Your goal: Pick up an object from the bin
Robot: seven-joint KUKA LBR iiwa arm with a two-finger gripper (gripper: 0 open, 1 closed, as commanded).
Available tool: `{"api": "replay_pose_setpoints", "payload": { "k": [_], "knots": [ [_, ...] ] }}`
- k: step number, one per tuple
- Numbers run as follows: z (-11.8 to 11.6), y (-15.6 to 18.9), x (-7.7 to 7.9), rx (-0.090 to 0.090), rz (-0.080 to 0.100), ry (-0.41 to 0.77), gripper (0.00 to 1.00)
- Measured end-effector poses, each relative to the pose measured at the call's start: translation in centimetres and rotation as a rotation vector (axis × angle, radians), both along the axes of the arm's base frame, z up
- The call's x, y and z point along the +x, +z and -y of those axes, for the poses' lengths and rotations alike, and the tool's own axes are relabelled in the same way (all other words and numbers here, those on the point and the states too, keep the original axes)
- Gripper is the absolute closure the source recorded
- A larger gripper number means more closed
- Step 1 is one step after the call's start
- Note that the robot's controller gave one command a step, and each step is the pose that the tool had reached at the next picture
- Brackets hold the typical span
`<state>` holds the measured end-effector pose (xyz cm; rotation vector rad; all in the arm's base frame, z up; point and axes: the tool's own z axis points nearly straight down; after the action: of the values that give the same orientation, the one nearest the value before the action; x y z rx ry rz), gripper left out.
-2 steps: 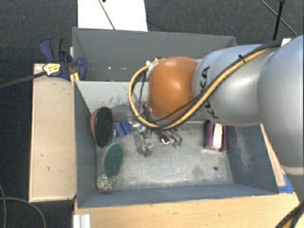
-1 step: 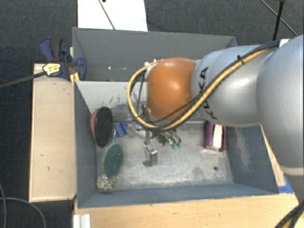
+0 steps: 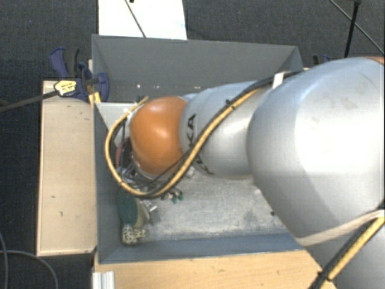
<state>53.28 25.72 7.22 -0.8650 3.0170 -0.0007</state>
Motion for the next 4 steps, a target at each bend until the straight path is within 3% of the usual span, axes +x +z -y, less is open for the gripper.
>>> {"api": "replay_pose_setpoints", "payload": {
  "k": [1,2,3,4],
  "knots": [
    [0.2,0.4,0.2,0.001,0.003,-0.007,1.0],
    [0.2,0.2,0.1,0.001,0.0,-0.009,0.0],
    [0.6,0.1,-3.6,-0.007,-0.002,0.557,0.0],
    [0.4,0.0,-3.7,-0.003,-0.003,0.555,1.0]
  ]
}}
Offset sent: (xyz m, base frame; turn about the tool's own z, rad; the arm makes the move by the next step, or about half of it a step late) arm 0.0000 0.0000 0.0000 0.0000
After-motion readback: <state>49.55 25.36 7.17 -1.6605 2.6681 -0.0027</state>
